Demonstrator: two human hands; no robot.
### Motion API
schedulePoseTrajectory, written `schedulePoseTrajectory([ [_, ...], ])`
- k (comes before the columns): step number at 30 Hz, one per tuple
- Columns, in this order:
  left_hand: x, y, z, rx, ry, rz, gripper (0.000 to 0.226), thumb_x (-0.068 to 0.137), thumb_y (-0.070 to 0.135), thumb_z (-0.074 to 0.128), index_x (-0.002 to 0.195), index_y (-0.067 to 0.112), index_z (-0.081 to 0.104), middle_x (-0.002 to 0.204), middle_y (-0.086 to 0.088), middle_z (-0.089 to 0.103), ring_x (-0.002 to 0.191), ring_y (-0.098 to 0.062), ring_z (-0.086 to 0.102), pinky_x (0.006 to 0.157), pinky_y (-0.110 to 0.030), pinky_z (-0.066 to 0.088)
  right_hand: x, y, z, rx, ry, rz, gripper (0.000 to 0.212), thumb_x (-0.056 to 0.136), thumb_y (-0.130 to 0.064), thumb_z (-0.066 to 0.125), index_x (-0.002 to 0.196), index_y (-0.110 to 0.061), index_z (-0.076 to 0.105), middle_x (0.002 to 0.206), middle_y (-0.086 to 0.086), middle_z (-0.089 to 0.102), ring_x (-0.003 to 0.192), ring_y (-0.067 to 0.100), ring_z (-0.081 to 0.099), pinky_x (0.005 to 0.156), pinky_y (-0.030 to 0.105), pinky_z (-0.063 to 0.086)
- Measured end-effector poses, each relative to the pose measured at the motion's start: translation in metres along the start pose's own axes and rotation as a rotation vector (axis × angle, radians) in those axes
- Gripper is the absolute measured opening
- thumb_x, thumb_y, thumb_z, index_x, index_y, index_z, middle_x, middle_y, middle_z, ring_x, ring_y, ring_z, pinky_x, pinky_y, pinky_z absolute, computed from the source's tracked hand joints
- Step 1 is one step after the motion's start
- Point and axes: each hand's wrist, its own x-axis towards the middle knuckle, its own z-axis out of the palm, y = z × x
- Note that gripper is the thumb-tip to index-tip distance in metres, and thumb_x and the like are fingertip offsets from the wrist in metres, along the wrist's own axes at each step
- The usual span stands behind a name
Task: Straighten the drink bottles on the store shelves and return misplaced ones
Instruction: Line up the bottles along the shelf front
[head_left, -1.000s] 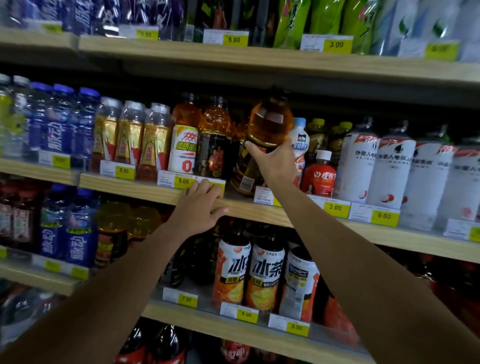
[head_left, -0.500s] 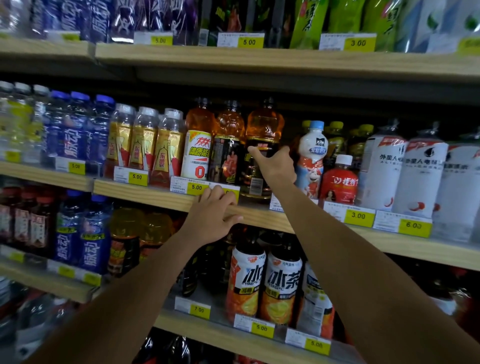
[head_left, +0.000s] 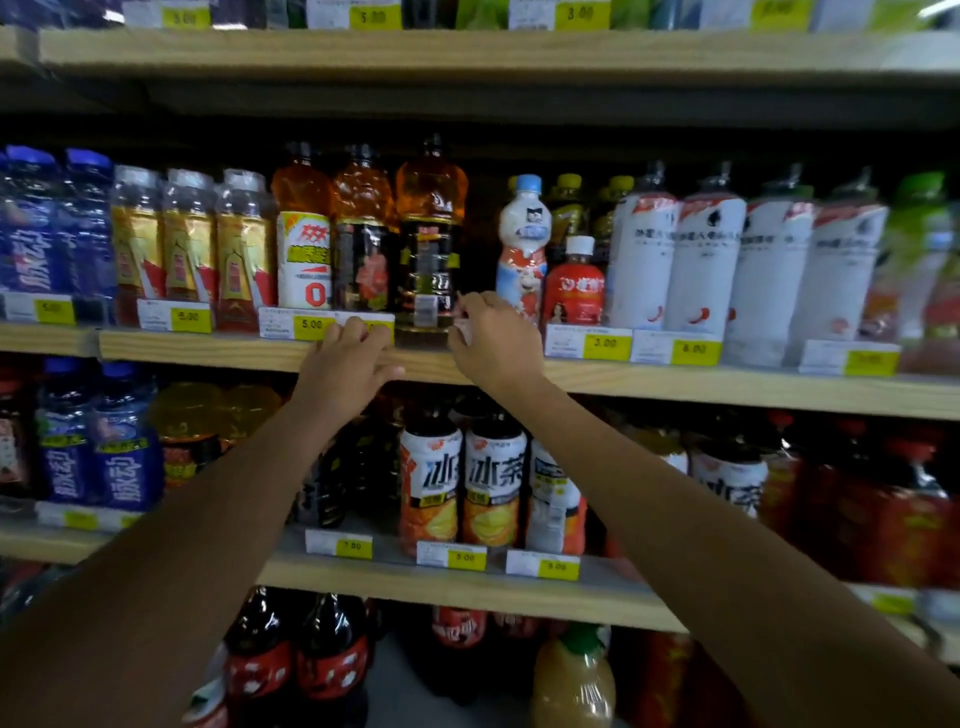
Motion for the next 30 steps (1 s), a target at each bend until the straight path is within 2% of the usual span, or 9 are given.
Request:
schedulePoseTrajectory([
  [3, -0.006, 0.024, -0.009, 0.107, -0.033, -0.083, 0.038, 0.094, 0.04, 0.048, 0.12, 0.012, 0.049, 0.12, -0.013, 0.048, 0.113, -0.032, 0.043, 0.083, -0.041, 0.042, -0.032, 0.027, -0.013, -0.056, 0.02, 0.0, 0.034, 0.095, -0.026, 0.047, 0.121, -0.005, 0.053, 0.12, 0.012, 0.055, 0.11, 0.029, 0.05, 0.07, 0.035, 0.044],
  [5, -0.012, 0.043, -0.011, 0.142, 0.032, -0.057, 0.036, 0.093, 0.039, 0.045, 0.115, 0.011, 0.054, 0.114, -0.012, 0.053, 0.106, -0.031, 0.049, 0.081, -0.038, 0.043, -0.049, 0.048, -0.019, -0.098, 0.02, 0.002, 0.032, 0.093, -0.024, 0.047, 0.118, -0.004, 0.054, 0.118, 0.013, 0.055, 0.11, 0.03, 0.05, 0.07, 0.035, 0.044],
  [8, -0.004, 0.079, -0.01, 0.107, 0.053, 0.056, 0.036, 0.093, 0.039, 0.044, 0.117, 0.013, 0.053, 0.114, -0.008, 0.056, 0.105, -0.027, 0.052, 0.08, -0.036, 0.044, -0.066, 0.076, -0.029, -0.142, 0.05, 0.032, 0.026, 0.09, -0.022, 0.049, 0.104, -0.002, 0.06, 0.104, 0.015, 0.058, 0.102, 0.033, 0.053, 0.067, 0.037, 0.042],
  [12, 0.028, 0.12, -0.013, -0.01, 0.118, 0.04, 0.046, 0.094, 0.039, 0.045, 0.129, 0.009, 0.044, 0.126, -0.01, 0.048, 0.117, -0.028, 0.046, 0.083, -0.039, 0.044, -0.082, 0.113, -0.043, -0.203, 0.098, 0.101, 0.025, 0.084, -0.025, 0.058, 0.087, 0.0, 0.062, 0.091, 0.018, 0.059, 0.091, 0.036, 0.056, 0.065, 0.04, 0.044],
  [17, 0.069, 0.14, -0.005, -0.078, 0.197, -0.047, 0.05, 0.093, 0.042, 0.044, 0.128, 0.007, 0.042, 0.124, -0.015, 0.047, 0.117, -0.032, 0.044, 0.074, -0.039, 0.04, -0.101, 0.153, -0.04, -0.236, 0.177, 0.1, 0.04, 0.083, -0.044, 0.063, 0.096, -0.006, 0.062, 0.095, 0.014, 0.057, 0.09, 0.033, 0.053, 0.077, 0.041, 0.038],
  [21, 0.093, 0.137, 0.004, -0.272, 0.135, -0.179, 0.062, 0.095, 0.049, 0.038, 0.139, 0.006, 0.029, 0.133, -0.016, 0.044, 0.117, -0.034, 0.048, 0.075, -0.038, 0.038, -0.1, 0.159, -0.033, -0.243, 0.276, 0.061, 0.04, 0.085, -0.046, 0.061, 0.089, -0.007, 0.061, 0.089, 0.012, 0.057, 0.08, 0.03, 0.053, 0.073, 0.04, 0.038],
  [25, 0.113, 0.138, 0.005, -0.488, 0.094, -0.237, 0.058, 0.095, 0.049, 0.038, 0.134, 0.006, 0.03, 0.108, -0.013, 0.055, 0.1, -0.034, 0.058, 0.062, -0.032, 0.04, -0.101, 0.161, -0.029, -0.266, 0.304, 0.042, 0.039, 0.084, -0.046, 0.061, 0.087, -0.007, 0.06, 0.086, 0.011, 0.056, 0.077, 0.029, 0.052, 0.072, 0.04, 0.039],
  [28, 0.127, 0.141, 0.006, -0.668, 0.008, -0.27, 0.062, 0.095, 0.049, 0.041, 0.136, 0.005, 0.027, 0.122, -0.014, 0.054, 0.101, -0.029, 0.057, 0.068, -0.029, 0.038, -0.099, 0.159, -0.03, -0.261, 0.279, 0.048, 0.038, 0.085, -0.046, 0.062, 0.086, -0.007, 0.06, 0.087, 0.011, 0.056, 0.078, 0.029, 0.051, 0.073, 0.04, 0.038],
  [30, 0.133, 0.142, 0.01, -0.763, -0.031, -0.252, 0.059, 0.093, 0.048, 0.046, 0.131, 0.005, 0.032, 0.124, -0.013, 0.054, 0.087, -0.021, 0.055, 0.063, -0.025, 0.039, -0.098, 0.159, -0.031, -0.267, 0.266, 0.059, 0.038, 0.085, -0.046, 0.062, 0.087, -0.008, 0.06, 0.088, 0.011, 0.055, 0.079, 0.029, 0.051, 0.073, 0.039, 0.037],
])
